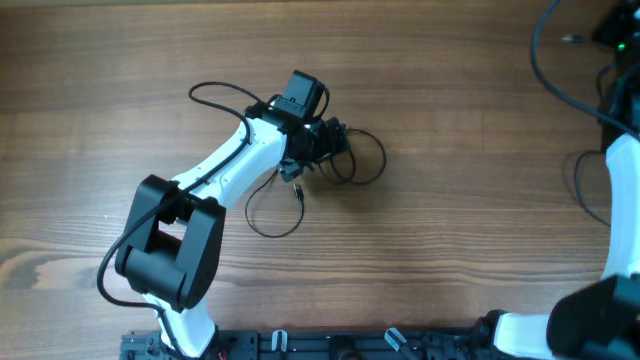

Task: Untangle cables
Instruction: 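Pull a second cable out to the right edge with the right gripper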

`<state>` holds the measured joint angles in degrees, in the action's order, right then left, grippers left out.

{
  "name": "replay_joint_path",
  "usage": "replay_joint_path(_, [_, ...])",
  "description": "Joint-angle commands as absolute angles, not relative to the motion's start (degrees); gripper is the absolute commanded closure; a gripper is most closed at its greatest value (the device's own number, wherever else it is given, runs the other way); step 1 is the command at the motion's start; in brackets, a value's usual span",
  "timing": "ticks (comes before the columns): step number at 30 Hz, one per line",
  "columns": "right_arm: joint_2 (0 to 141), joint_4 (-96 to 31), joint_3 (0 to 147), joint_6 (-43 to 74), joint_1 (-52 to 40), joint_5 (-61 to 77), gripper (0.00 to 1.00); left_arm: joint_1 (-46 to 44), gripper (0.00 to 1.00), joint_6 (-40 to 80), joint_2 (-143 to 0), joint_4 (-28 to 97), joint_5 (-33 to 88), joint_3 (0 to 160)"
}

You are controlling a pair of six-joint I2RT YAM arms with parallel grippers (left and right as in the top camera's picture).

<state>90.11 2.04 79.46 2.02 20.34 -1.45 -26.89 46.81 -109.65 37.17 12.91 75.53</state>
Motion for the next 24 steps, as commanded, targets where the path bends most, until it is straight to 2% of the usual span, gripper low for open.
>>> replay_joint_path(1, [100.8, 11.6, 79.9, 0.4, 26.0, -3.2, 0.96, -26.7, 0.0, 46.8, -109.6, 37.3, 12.1, 76.0])
replay_joint_path(3, [109.0, 18.3, 80.3, 6.0, 29.6, -2.9, 0.96, -26.7, 0.0, 46.8, -109.6, 37.3, 12.1, 76.0])
replay_joint_path(5, [115.0, 19.7, 82.4, 9.5, 31.0, -2.3, 0.96, -26.7, 0.0, 46.8, -109.6, 37.3, 12.1, 76.0])
replay_joint_path(9, [132.4, 15.7, 95.7, 23.6, 33.8, 5.7, 0.96, -26.7, 0.0, 46.8, -109.6, 37.3, 12.1, 76.0])
replay_joint_path(12, [135.5, 12.2, 96.6, 32.4, 33.8, 5.6, 0.96, -26.7, 0.0, 46.8, -109.6, 37.3, 12.1, 76.0])
replay_joint_path(13, [135.7, 9.2, 96.5, 34.9, 33.6, 3.2, 0.84, -26.7, 0.0, 46.8, -109.6, 37.3, 12.1, 76.0])
replay_joint_path(14, [135.7, 8.2, 96.5, 34.6, 33.6, 2.0, 0.56, -26.7, 0.0, 46.8, -109.6, 37.3, 12.1, 76.0])
replay_joint_path(15, [135.5, 8.2, 96.5, 34.4, 33.6, 2.7, 0.18, -26.7, 0.0, 46.8, -109.6, 37.3, 12.1, 76.0])
replay_joint_path(16, [134.6, 7.4, 96.5, 34.4, 33.9, 4.6, 0.0, -26.7, 0.0, 46.8, -109.6, 37.3, 12.1, 76.0])
replay_joint_path(19, [127.0, 2.3, 96.5, 34.5, 35.0, 13.7, 0.0, -26.7, 0.0, 46.8, -109.6, 37.3, 12.1, 76.0])
replay_joint_path(24, [105.9, -23.4, 96.5, 27.8, 34.3, 15.0, 0.0, -26.7, 0.0, 46.8, -109.6, 36.4, 12.1, 76.0])
